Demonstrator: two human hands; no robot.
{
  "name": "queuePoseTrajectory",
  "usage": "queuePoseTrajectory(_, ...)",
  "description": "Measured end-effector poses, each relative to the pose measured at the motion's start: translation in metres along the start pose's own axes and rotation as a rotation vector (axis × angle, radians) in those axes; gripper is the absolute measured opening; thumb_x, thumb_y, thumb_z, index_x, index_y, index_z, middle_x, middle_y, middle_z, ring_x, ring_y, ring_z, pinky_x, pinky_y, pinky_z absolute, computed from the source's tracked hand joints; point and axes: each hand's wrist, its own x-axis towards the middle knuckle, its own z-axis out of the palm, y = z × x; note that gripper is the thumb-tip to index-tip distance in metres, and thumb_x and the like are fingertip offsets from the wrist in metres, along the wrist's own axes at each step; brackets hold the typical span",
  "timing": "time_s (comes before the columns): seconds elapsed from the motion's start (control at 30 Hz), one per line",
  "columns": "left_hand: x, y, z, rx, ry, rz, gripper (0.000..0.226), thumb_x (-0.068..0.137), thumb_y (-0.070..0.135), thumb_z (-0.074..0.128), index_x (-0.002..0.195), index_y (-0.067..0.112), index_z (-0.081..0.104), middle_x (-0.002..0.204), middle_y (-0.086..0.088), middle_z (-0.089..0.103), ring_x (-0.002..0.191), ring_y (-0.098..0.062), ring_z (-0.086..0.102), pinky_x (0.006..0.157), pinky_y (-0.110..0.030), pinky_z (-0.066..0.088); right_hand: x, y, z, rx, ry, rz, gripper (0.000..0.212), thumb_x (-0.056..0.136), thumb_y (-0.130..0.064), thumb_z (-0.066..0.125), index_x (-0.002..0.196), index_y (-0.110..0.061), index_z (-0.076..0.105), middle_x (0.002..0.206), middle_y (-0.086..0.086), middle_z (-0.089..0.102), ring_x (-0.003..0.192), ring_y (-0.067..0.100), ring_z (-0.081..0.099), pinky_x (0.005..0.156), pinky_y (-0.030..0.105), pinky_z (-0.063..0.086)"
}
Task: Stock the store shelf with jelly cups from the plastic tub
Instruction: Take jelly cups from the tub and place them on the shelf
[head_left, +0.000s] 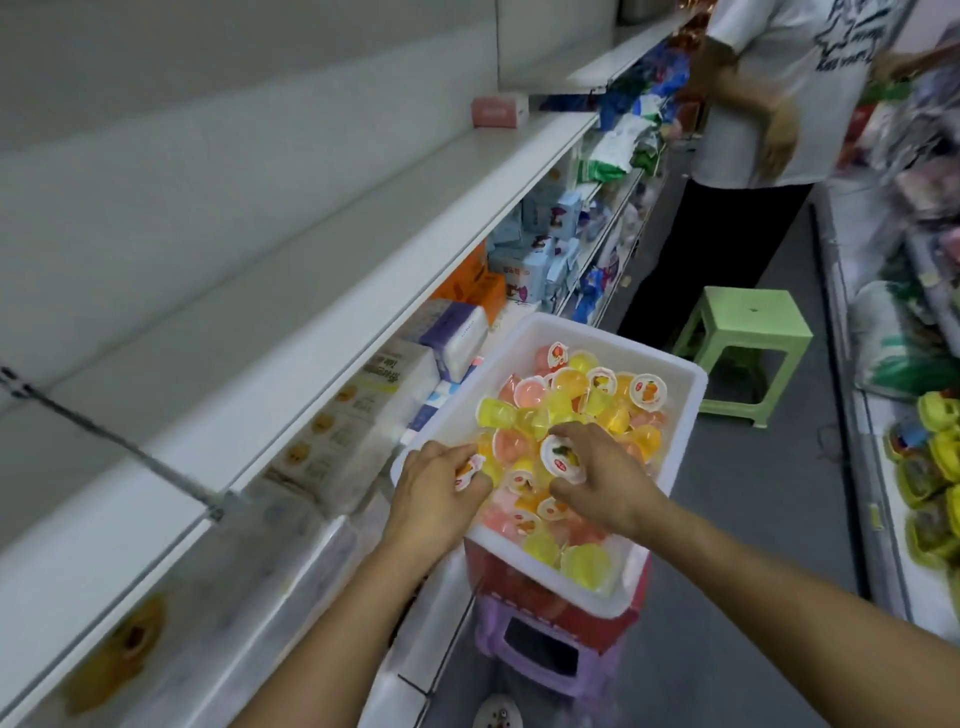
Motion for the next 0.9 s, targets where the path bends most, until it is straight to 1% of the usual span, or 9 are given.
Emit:
queuePoseTrajectory(0.03, -0.014, 0.000, -0.009, -0.017, 0.026, 0.004, 0.038, 0.091, 0.034, 0.054, 0.127, 0.025, 0.061, 0.113, -0.001, 0.056, 0.112, -0.019, 0.049, 0.090, -0.024, 0.035, -0.009, -0.010, -0.002, 0.033, 0.000, -0.025, 0.062, 0.084, -0.030, 0.065, 0.141, -0.023, 0.040, 0.133, 0.003, 0.047, 0.114, 0.019, 0.050, 0.088, 0.025, 0.040)
queuePoseTrajectory(0.13, -0.059, 0.001, -0.032, -0.031, 0.116, 0.023, 0.028, 0.088, 0.040, 0.047, 0.093, 0.022, 0.067, 0.088, -0.001, 0.060, 0.094, -0.021, 0.055, 0.075, -0.030, 0.039, -0.036, -0.038, -0.003, 0.109, -0.003, -0.117, 0.058, 0.089, -0.030, 0.061, 0.143, -0.021, 0.043, 0.135, 0.003, 0.048, 0.119, 0.019, 0.049, 0.091, 0.024, 0.037)
queuePoseTrajectory(0.27, -0.128, -0.002, -0.058, -0.051, 0.207, -0.002, 0.038, 0.090, 0.050, 0.044, 0.107, 0.026, 0.068, 0.096, 0.005, 0.069, 0.091, -0.012, 0.060, 0.083, -0.032, 0.048, -0.074, -0.075, 0.006, 0.160, -0.043, -0.243, 0.052, 0.092, -0.034, 0.059, 0.141, -0.021, 0.047, 0.130, 0.002, 0.052, 0.118, 0.015, 0.050, 0.094, 0.023, 0.036)
queuePoseTrajectory(0.37, -0.177, -0.005, -0.079, -0.066, 0.290, -0.025, 0.032, 0.092, 0.052, 0.046, 0.098, 0.031, 0.069, 0.089, 0.011, 0.068, 0.087, -0.009, 0.060, 0.080, -0.034, 0.048, -0.097, -0.102, 0.012, 0.233, -0.089, -0.327, 0.045, 0.092, -0.041, 0.056, 0.135, -0.029, 0.053, 0.119, -0.002, 0.057, 0.111, 0.012, 0.054, 0.098, 0.029, 0.041)
queuePoseTrajectory(0.47, -0.224, -0.006, -0.106, -0.070, 0.385, -0.055, 0.028, 0.092, 0.047, 0.055, 0.096, 0.027, 0.073, 0.086, 0.014, 0.071, 0.081, 0.003, 0.060, 0.075, -0.020, 0.046, -0.113, -0.136, 0.019, 0.285, -0.129, -0.422, 0.038, 0.091, -0.046, 0.056, 0.127, -0.034, 0.059, 0.114, -0.005, 0.060, 0.103, 0.008, 0.057, 0.095, 0.031, 0.045)
queuePoseTrajectory(0.53, -0.253, -0.007, -0.126, -0.070, 0.444, -0.097, 0.023, 0.090, 0.043, 0.060, 0.094, 0.027, 0.074, 0.087, 0.015, 0.072, 0.082, 0.009, 0.059, 0.074, -0.011, 0.042, -0.123, -0.162, 0.025, 0.321, -0.144, -0.484, 0.033, 0.091, -0.041, 0.059, 0.123, -0.036, 0.062, 0.110, -0.011, 0.061, 0.098, 0.004, 0.057, 0.090, 0.025, 0.045)
queuePoseTrajectory(0.63, -0.289, -0.017, -0.155, -0.029, 0.547, -0.167, 0.020, 0.085, 0.047, 0.064, 0.092, 0.031, 0.075, 0.089, 0.014, 0.071, 0.085, 0.000, 0.060, 0.079, -0.020, 0.046, -0.136, -0.205, 0.034, 0.349, -0.203, -0.569, 0.031, 0.090, -0.040, 0.061, 0.121, -0.037, 0.064, 0.108, -0.023, 0.059, 0.098, 0.001, 0.057, 0.087, 0.020, 0.046)
queuePoseTrajectory(0.73, -0.323, -0.034, -0.183, -0.015, 0.657, -0.256, 0.025, 0.078, 0.053, 0.070, 0.092, 0.033, 0.074, 0.093, 0.014, 0.070, 0.090, -0.006, 0.062, 0.085, -0.032, 0.049, -0.149, -0.250, 0.047, 0.358, -0.244, -0.658, 0.036, 0.084, -0.054, 0.060, 0.117, -0.040, 0.065, 0.116, -0.016, 0.061, 0.102, 0.005, 0.059, 0.090, 0.026, 0.049)
queuePoseTrajectory(0.9, -0.389, -0.060, -0.228, 0.001, 0.747, -0.387, 0.033, 0.065, 0.055, 0.079, 0.087, 0.030, 0.074, 0.089, 0.017, 0.071, 0.085, 0.000, 0.063, 0.080, -0.027, 0.051, -0.179, -0.331, 0.085, 0.427, -0.234, -0.763, 0.022, 0.079, -0.039, 0.073, 0.101, -0.038, 0.071, 0.099, -0.005, 0.062, 0.074, 0.006, 0.058, 0.060, 0.010, 0.046)
